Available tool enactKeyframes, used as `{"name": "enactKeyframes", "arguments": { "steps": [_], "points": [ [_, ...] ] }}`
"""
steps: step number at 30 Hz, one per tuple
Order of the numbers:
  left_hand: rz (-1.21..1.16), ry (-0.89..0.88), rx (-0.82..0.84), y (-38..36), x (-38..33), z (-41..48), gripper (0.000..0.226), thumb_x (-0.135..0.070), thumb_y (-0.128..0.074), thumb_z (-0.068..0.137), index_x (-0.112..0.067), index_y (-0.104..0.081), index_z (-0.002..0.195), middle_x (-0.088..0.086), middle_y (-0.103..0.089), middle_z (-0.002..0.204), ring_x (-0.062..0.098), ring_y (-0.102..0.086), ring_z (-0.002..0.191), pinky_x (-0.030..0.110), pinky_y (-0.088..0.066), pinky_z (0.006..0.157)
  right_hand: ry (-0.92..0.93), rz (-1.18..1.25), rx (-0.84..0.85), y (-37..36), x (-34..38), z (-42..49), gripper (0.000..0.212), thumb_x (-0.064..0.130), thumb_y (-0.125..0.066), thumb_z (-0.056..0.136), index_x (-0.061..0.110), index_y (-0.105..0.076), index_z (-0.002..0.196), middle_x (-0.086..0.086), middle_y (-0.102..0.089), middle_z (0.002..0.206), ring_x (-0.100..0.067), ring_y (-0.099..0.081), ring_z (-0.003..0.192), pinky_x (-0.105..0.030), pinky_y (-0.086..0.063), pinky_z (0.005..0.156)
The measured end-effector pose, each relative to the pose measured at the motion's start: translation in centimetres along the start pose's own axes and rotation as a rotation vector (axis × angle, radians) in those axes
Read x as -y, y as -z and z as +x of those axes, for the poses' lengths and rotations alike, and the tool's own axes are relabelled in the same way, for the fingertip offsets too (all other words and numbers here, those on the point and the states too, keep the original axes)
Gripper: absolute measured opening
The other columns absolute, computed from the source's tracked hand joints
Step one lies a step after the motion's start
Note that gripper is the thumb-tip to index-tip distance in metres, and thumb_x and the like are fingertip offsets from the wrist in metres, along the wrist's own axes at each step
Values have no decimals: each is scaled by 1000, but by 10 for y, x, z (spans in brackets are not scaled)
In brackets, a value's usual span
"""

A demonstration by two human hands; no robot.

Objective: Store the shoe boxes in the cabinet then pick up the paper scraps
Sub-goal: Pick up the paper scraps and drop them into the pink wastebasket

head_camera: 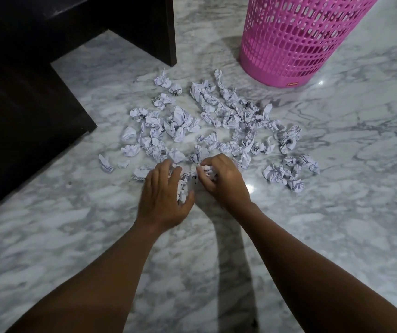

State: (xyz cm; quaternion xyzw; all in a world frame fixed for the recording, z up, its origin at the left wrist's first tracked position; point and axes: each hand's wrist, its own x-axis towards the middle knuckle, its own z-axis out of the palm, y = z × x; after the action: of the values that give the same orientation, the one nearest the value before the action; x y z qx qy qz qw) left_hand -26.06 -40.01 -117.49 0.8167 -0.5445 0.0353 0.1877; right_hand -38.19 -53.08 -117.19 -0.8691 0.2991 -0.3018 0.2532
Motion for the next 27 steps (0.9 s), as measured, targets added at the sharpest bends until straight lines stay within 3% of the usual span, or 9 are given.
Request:
{"name": "enactKeyframes", "arguments": {
  "steps": [4, 7, 13, 17, 20, 22, 24, 27],
  "points": [
    [-9, -8, 16, 9, 10, 4, 81, -54, -63, 72, -12, -48, 140, 20, -30, 153, 37, -24, 145, 52, -20, 117, 65, -144, 199, -12, 0, -12, 33, 39, -63, 89, 19, -67, 115, -2, -61, 110, -22, -57, 95, -33, -52, 70],
    [12, -27, 74, 12, 17, 10, 92, -65, -60, 69, -19, -41, 147, 18, -23, 159, 32, -12, 150, 53, -11, 120, 88, -143, 149, -12, 0, -16, 23, 34, -66, 88, 18, -69, 104, 2, -64, 100, -20, -54, 88, -31, -47, 70],
    [-40, -10, -13, 11, 25, 14, 83, -64, -62, 71, -21, -49, 141, 19, -31, 154, 35, -22, 147, 55, -13, 119, -28, -102, 114, -13, -7, -20, 19, 24, -74, 80, 12, -68, 94, -3, -65, 83, -24, -60, 78, -32, -46, 64],
    [-44, 106, 48, 6, 27, 12, 101, -84, -53, 67, -30, -35, 150, 17, -11, 161, 30, -4, 151, 55, -8, 120, -158, 19, -50, 3, 0, -4, 18, 22, -65, 82, 7, -68, 92, -7, -66, 82, -20, -58, 73, -21, -38, 67],
    [-57, 139, 160, 2, 26, 11, 116, -97, -44, 57, -37, -19, 154, 12, 4, 164, 27, 5, 151, 54, -7, 120, -200, 71, -129, 10, 13, 25, 17, 14, -69, 86, 6, -69, 101, -8, -68, 91, -14, -58, 79, -25, -44, 71],
    [-56, 143, 190, 2, 25, 12, 120, -100, -41, 54, -39, -16, 154, 12, 3, 164, 27, 4, 151, 53, -7, 121, -204, 54, -70, 7, 14, 47, 23, 20, -66, 92, 9, -68, 111, -10, -67, 103, -21, -60, 92, -25, -44, 76],
    [-53, 146, 205, 1, 23, 14, 120, -101, -40, 53, -41, -17, 153, 11, 1, 164, 27, 2, 151, 52, -4, 121, -184, -72, 98, -4, 7, 59, 31, 30, -60, 97, 14, -64, 123, -11, -62, 117, -25, -56, 105, -28, -45, 83],
    [-53, 136, 183, -4, 21, 14, 107, -96, -46, 57, -41, -32, 148, 12, -9, 163, 28, -6, 151, 52, -6, 121, -91, -252, 286, -19, -5, 51, 39, 41, -55, 97, 15, -62, 127, -12, -57, 129, -29, -49, 115, -40, -45, 93]
  ]
}}
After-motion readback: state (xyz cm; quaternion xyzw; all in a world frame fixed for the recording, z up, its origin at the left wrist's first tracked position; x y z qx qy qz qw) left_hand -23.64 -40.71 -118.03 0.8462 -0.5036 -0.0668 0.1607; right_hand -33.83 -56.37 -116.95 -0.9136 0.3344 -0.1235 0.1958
